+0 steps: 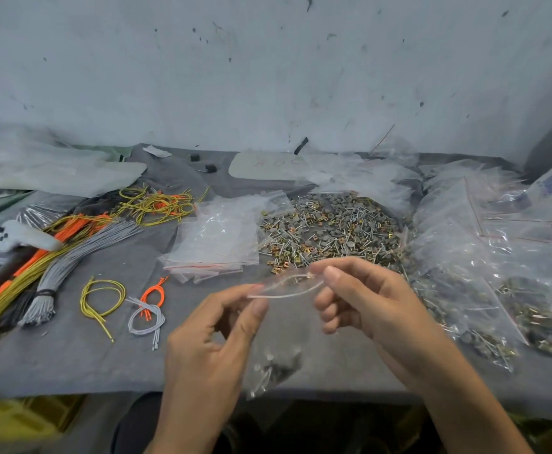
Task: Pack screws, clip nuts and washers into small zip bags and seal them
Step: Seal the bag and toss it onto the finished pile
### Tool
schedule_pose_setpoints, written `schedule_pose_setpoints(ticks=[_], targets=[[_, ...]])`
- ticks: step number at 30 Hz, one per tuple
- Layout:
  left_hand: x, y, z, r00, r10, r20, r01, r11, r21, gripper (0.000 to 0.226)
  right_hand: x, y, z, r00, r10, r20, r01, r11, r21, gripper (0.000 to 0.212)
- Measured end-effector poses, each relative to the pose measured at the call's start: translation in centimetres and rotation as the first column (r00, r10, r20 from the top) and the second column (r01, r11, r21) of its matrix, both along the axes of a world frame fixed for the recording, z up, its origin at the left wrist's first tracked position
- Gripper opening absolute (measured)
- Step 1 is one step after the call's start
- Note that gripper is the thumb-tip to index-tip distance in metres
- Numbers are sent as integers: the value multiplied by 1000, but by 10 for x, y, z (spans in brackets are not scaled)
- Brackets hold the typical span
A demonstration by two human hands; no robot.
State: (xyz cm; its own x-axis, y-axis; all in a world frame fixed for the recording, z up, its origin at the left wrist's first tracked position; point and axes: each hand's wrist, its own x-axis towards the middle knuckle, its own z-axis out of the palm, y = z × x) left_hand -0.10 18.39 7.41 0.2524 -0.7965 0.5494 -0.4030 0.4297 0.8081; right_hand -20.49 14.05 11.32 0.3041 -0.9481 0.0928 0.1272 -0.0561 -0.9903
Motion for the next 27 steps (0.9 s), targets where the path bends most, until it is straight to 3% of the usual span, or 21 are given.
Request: schedule_pose_setpoints(ticks=[3, 6, 10, 15, 22, 27], targets=[[-12, 9, 6, 995, -70, -64, 70, 998, 4, 21, -11, 21, 3, 926, -254, -279, 158, 932, -327, 37], [-21, 20, 10, 989, -127, -75, 127, 992, -1, 25, -14, 40, 14, 827, -325, -459, 37, 846, -532, 43], [-28, 33, 15, 986, -155, -58, 155, 988, -9, 26, -9, 53, 28, 824, -250, -508, -122, 797, -591, 23], [-31, 51, 21, 987, -162, -17, 162, 987, 1, 21, -9, 69, 32, 831, -301, -468, -101, 746, -659, 3], [-28, 68, 26, 983, -139, 118, 139, 990, 9, 18, -6, 83, 31, 807, -355, -472, -93, 713, -695, 4], [-30, 69, 24, 987, -135, 83, 134, 991, 18, 17, -4, 84, 28, 787, -381, -485, -93, 704, -704, 5]])
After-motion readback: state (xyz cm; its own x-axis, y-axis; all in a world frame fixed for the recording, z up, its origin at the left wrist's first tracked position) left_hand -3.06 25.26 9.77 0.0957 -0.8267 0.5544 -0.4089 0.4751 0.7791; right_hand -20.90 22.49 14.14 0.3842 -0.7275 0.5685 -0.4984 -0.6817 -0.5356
